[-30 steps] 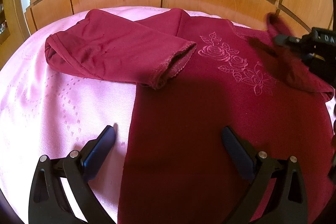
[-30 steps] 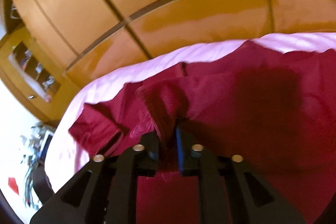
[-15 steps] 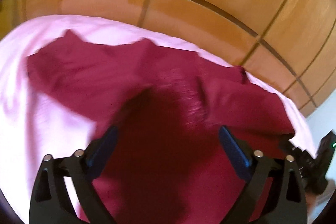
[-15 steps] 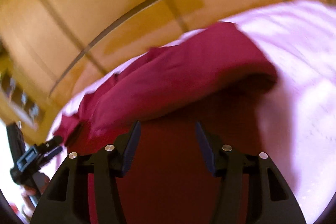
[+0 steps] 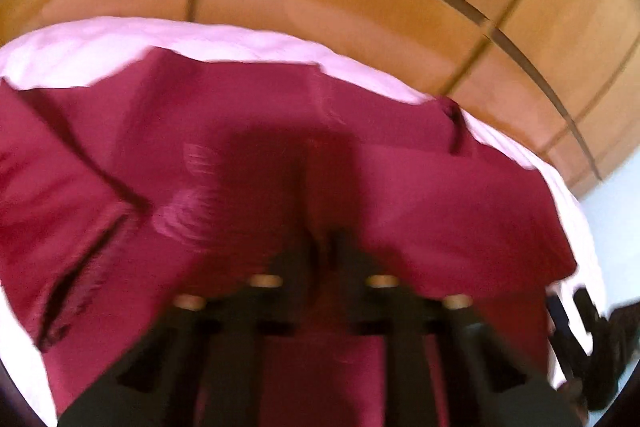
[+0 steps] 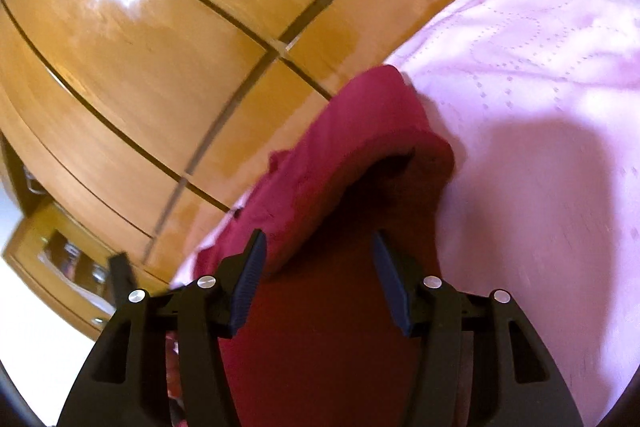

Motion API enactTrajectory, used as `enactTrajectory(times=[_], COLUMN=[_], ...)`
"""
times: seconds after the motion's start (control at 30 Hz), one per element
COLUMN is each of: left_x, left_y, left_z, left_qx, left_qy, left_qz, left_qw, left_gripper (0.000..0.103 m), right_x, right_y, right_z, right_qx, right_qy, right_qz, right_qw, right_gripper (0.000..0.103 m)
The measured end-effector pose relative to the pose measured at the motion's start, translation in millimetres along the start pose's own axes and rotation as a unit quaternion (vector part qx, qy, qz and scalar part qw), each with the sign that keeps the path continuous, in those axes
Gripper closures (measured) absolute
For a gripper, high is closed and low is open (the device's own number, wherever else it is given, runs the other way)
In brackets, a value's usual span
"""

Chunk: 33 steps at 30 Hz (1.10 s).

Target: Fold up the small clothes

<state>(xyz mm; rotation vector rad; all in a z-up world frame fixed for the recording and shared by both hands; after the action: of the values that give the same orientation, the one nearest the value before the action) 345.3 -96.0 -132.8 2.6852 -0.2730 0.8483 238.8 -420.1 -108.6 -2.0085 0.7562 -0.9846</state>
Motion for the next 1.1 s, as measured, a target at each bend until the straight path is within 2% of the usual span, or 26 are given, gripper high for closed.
enactTrajectory(times=[0.07,0.23,0.3,0.33,0.37,0.43,0.5,0.53,0.63,0.73,0.77,0.8,0.83,0.87,0.93,1.0,1.1], left_x=[6,24,28,26,22,12,0,-2,-5,-7,-8,-10,-12,-15,-18,-18,-20], left_y=[6,-7,-19,-23,-26,-31,-32,-32,-31,-32,-32,-30,-26,-24,-21,-22,-31], left_z=[-5,-34,-39,-34,-24,-7,1,1,0,-3,-4,-7,-13,-19,-25,-22,-16], left_qx=[0.008,0.018,0.025,0.028,0.036,0.047,0.048,0.051,0.061,0.053,0.051,0.050,0.054,0.068,0.093,0.096,0.103], left_qy=[0.011,0.057,0.061,0.049,0.031,0.010,0.021,0.028,0.036,0.041,0.042,0.044,0.049,0.057,0.072,0.063,0.044], left_qz=[0.019,0.001,-0.001,-0.001,0.003,0.013,0.022,0.026,0.033,0.028,0.029,0.032,0.039,0.046,0.056,0.057,0.043], left_qw=[0.9997,0.9982,0.9978,0.9984,0.9989,0.9987,0.9984,0.9980,0.9970,0.9974,0.9974,0.9973,0.9966,0.9949,0.9914,0.9917,0.9927], left_gripper=[0.098,0.099,0.099,0.099,0.099,0.098,0.098,0.098,0.096,0.091,0.081,0.057,0.041,0.016,0.013,0.013,0.012], right_x=[10,33,37,35,36,33,33,34,29,24,21,16,13,12,15,22,36], right_y=[-1,8,9,10,13,25,38,38,29,22,19,14,11,7,-5,-21,-43], right_z=[3,13,15,19,23,30,34,34,39,35,30,23,14,7,-8,-7,13], right_qx=[0.008,0.008,0.007,-0.003,-0.024,-0.074,-0.074,-0.076,-0.106,-0.101,-0.099,-0.103,-0.117,-0.127,-0.141,-0.152,-0.165], right_qy=[0.011,0.028,0.035,0.035,0.035,0.037,0.041,0.044,0.044,0.029,0.024,0.022,0.026,0.032,0.049,0.059,0.050], right_qz=[0.020,0.069,0.074,0.073,0.065,0.065,0.105,0.105,0.069,0.064,0.059,0.042,0.015,-0.006,-0.056,-0.104,-0.167], right_qw=[1.000,0.997,0.997,0.997,0.997,0.994,0.991,0.991,0.991,0.992,0.993,0.994,0.993,0.991,0.987,0.981,0.971], right_gripper=[0.036,0.036,0.037,0.048,0.073,0.094,0.097,0.097,0.097,0.092,0.087,0.083,0.075,0.073,0.073,0.073,0.073])
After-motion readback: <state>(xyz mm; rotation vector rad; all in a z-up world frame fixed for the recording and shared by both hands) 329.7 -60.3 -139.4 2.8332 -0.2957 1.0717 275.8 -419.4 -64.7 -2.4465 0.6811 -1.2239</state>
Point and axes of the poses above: each gripper's, at about its wrist camera, not at the fingertips, and z roughly the way its jaws point, y to its right, x to its top, the point moved 6 cm from there along z, roughly the way its jaws point, and after that the axes turned 12 degrees about z, right-handed, at the moved point
